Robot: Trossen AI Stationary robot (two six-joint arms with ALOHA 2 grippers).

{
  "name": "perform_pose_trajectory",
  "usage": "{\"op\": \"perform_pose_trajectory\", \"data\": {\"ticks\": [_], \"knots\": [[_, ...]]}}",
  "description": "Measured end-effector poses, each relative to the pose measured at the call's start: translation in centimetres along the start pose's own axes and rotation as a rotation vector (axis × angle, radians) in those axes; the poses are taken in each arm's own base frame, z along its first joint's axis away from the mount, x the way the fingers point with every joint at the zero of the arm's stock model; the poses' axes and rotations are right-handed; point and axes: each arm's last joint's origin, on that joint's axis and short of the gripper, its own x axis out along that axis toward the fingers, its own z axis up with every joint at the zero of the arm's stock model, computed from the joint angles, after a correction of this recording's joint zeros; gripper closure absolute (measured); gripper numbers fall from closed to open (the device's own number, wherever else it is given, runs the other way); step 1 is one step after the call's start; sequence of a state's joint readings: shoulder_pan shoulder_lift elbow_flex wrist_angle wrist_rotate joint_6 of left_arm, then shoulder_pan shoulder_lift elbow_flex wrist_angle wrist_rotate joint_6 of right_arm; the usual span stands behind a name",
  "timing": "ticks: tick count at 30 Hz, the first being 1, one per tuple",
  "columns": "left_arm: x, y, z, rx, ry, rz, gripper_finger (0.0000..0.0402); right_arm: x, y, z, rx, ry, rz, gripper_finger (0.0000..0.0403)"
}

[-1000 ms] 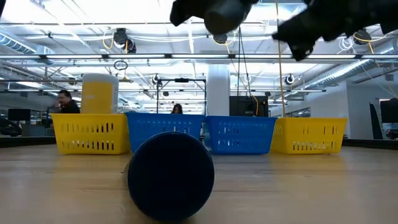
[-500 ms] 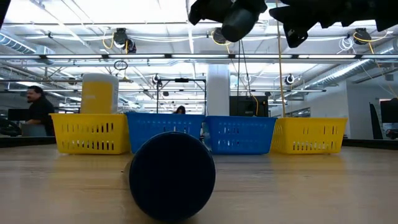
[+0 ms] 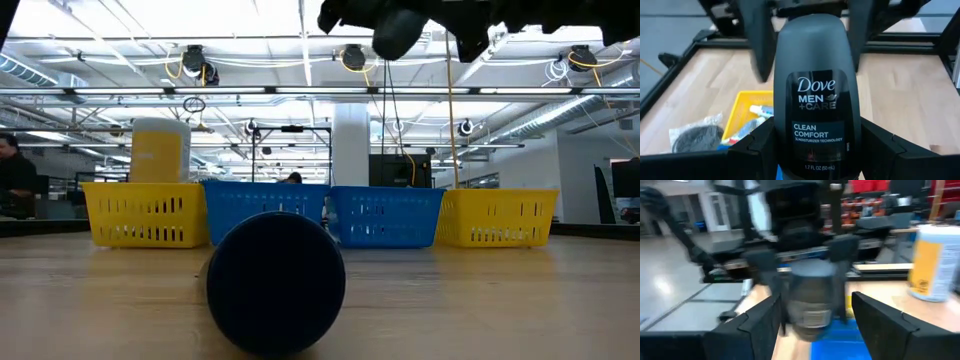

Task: Pick & Place Travel size toiletries
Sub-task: Put the deodorant into the right blue bin

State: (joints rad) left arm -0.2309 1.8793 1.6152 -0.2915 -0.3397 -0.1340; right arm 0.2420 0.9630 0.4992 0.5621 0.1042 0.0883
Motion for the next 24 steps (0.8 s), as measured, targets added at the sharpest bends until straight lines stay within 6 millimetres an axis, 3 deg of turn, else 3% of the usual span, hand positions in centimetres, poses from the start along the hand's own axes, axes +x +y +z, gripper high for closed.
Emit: {"op": "perform_pose_trajectory", "data": {"ticks": [7,16,24], "knots": [[0.1,0.2,0.8,0.047,-0.081,-0.003,0.0206,0.2,0.1,0.5,-0.011,-0.07,0.012,0.0158],[0.4,1.2,1.2,0.035,-0.106,0.022,0.0206,2.0,-0.4,0.0,-0.015,-0.161,0.006,0.0163],[0.5,1.5,1.2,0.054,-0.095,0.026,0.0206,2.5,-0.5,-0.2,-0.058,-0.189,-0.001,0.0225]]}}
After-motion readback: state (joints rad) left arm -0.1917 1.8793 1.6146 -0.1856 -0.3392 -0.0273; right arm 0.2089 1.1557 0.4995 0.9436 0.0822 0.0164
